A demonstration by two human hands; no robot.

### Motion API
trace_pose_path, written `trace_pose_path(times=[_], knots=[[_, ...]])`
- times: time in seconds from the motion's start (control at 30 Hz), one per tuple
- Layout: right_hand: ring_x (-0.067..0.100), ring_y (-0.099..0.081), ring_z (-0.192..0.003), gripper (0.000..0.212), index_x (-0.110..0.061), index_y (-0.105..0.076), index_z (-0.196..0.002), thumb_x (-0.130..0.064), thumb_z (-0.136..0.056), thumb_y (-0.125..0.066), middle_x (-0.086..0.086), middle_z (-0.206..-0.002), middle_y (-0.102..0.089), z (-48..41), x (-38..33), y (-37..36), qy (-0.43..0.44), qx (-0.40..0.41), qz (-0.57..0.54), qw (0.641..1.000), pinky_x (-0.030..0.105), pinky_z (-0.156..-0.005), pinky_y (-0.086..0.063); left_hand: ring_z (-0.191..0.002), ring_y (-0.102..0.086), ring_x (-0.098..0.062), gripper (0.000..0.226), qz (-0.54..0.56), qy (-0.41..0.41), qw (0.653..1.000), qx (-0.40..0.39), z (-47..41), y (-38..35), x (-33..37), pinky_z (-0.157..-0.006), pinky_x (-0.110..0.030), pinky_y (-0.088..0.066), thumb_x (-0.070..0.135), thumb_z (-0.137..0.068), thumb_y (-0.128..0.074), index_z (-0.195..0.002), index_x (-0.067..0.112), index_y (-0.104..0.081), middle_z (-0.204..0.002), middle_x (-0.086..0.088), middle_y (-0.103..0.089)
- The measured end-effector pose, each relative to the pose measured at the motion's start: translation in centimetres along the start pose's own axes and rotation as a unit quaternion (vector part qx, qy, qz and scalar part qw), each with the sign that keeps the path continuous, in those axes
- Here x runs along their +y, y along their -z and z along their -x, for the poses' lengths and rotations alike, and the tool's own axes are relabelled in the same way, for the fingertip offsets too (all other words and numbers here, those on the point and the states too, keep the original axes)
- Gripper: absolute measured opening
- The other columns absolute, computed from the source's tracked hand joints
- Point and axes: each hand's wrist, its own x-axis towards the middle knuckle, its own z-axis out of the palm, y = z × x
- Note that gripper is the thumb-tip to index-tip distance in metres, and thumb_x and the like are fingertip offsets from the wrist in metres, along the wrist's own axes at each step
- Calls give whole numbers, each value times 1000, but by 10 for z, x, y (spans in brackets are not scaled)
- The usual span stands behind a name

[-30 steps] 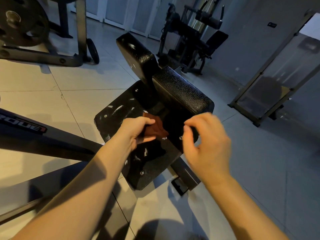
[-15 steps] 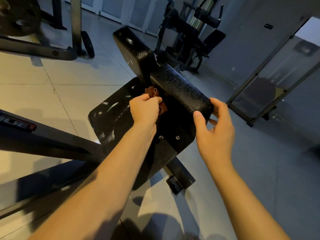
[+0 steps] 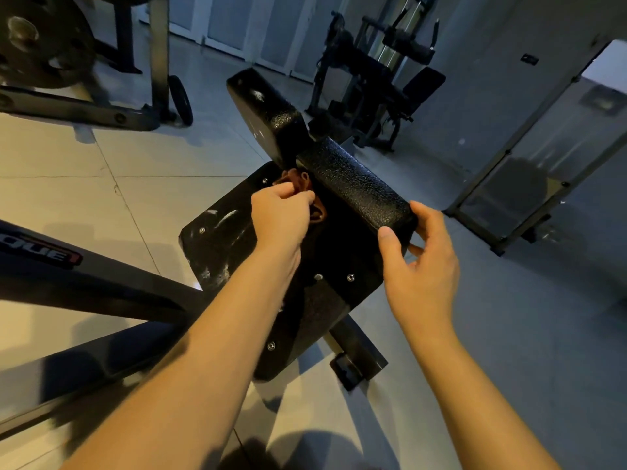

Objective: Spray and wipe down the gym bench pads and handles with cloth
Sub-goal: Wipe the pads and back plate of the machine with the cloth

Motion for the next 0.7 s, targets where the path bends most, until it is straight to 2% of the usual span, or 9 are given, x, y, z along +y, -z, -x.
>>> trace_pose_path(times=[0.07,0.13,0.23,0.33,0.4,0.47,0.5,0.57,0.7], knots=[[2,-58,-111,40,-26,-56,-133,-33,-95,-66,-12,-123,-63,-1,1,1,4,1,0,1000,37,-94,-54,-84,-75,-31,7,-5,-21,1000,11,21,-3,-9,-86,-47,-62,1,-86,-70,-86,-3,-76,-87,-22,-74],[2,-59,-107,38,-27,-57,-130,-34,-94,-67,-13,-119,-64,-2,1,1,7,4,1,1000,38,-91,-55,-77,-73,-25,8,-9,-39,999,-4,49,-5,-17,-80,-42,-61,3,-86,-70,-82,-3,-74,-82,-20,-73],[1,-61,-101,33,-29,-59,-123,-39,-92,-64,-17,-111,-64,-4,-1,0,5,16,-1,1000,42,-84,-57,-79,-74,-15,13,5,-28,998,-50,78,-5,-24,-74,-26,-61,6,-90,-71,-80,10,-78,-77,-5,-76],[2,-63,-90,23,-32,-59,-115,-39,-93,-61,-21,-103,-64,-6,-2,-2,-2,28,-14,1000,43,-77,-57,-80,-73,-14,17,51,-29,998,-3,60,2,-17,-74,-24,-57,4,-87,-74,-77,18,-76,-80,-4,-76],[7,-65,-86,20,-33,-59,-114,-37,-95,-62,-21,-103,-64,-6,-2,-2,-7,24,-14,1000,41,-74,-57,-89,-73,-17,20,82,-19,996,32,30,5,-5,-79,-29,-59,3,-85,-76,-94,21,-73,-94,-5,-74],[10,-67,-85,20,-33,-59,-116,-33,-96,-64,-22,-104,-63,-6,-2,0,-6,13,-13,1000,35,-72,-56,-99,-70,-18,48,79,-3,996,46,5,4,4,-87,-34,-61,4,-81,-80,-121,24,-62,-113,-3,-67],[11,-68,-86,21,-33,-59,-117,-31,-97,-64,-22,-105,-63,-6,-1,1,-5,9,-14,1000,31,-71,-55,-102,-68,-19,56,63,-5,997,47,-3,2,5,-88,-37,-61,5,-80,-81,-127,26,-59,-117,-3,-64],[10,-68,-89,23,-33,-59,-118,-30,-97,-64,-20,-106,-63,-6,2,3,-6,4,-14,1000,28,-72,-54,-103,-67,-19,46,22,-41,998,44,-2,-2,4,-88,-38,-61,8,-81,-79,-121,27,-66,-114,-3,-66],[5,-65,-89,17,-38,-58,-111,-29,-98,-61,-25,-101,-62,-6,2,0,0,19,-18,1000,25,-71,-50,-99,-66,-4,25,-33,-146,989,7,34,-3,-8,-83,-18,-58,7,-88,-75,-106,24,-73,-104,9,-69]])
